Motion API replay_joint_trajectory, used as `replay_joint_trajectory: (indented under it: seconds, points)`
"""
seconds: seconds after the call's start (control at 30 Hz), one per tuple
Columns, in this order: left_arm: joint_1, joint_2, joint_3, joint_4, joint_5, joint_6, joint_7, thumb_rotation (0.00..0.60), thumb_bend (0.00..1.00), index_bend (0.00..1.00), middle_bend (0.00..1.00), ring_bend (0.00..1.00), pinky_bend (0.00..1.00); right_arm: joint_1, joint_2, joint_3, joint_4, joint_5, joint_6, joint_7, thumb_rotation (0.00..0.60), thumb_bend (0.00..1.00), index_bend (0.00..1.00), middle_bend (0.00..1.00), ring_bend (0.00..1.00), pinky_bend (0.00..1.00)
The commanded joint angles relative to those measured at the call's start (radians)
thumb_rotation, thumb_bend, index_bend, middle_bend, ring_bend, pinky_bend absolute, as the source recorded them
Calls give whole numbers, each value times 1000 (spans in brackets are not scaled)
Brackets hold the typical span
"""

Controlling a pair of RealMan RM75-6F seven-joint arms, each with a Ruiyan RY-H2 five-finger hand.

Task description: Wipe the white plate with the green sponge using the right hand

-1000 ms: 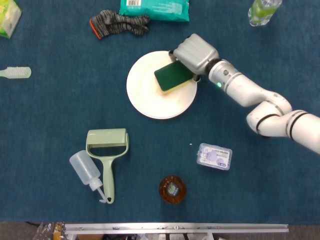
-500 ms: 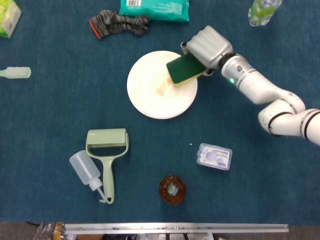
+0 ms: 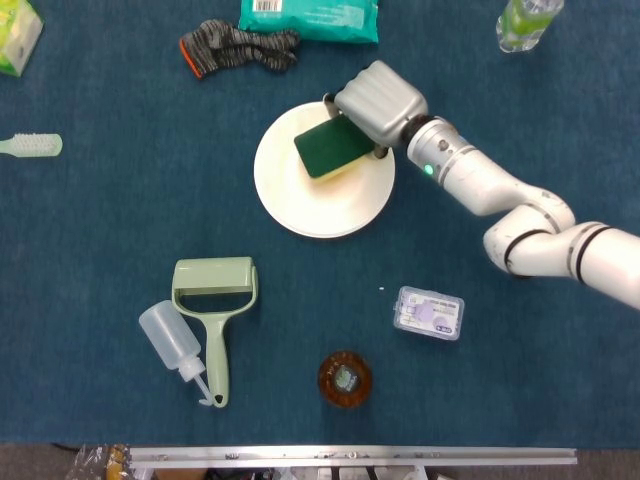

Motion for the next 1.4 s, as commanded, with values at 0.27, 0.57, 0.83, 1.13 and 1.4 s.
replay_joint_trajectory:
  seconds: [0.27, 0.57, 0.83, 1.13, 1.4]
  points:
    - [1, -1, -2, 8, 1, -1, -12, 600, 357, 420, 338, 298, 455, -2, -12, -26, 36, -39, -11, 50, 600, 112, 394, 522, 466, 384]
    - [-3, 3, -3, -7, 3, -2, 1, 600, 358, 420, 338, 297, 455, -26, 10, -46, 16, -34, -15, 37, 600, 112, 394, 522, 466, 384]
    - [-1, 13, -8, -18, 1, 5, 4, 600, 358, 420, 338, 297, 455, -49, 41, -51, 4, -12, -3, 6, 600, 112, 394, 522, 466, 384]
    - [0, 14, -9, -20, -2, 3, 1, 600, 358, 420, 338, 298, 455, -70, 88, -32, -66, 26, 42, -45, 600, 112, 394, 522, 466, 384]
    - [-5, 8, -7, -19, 5, 0, 3, 600, 357, 420, 338, 298, 455, -43, 84, -3, -89, 54, 41, -69, 600, 112, 394, 522, 466, 384]
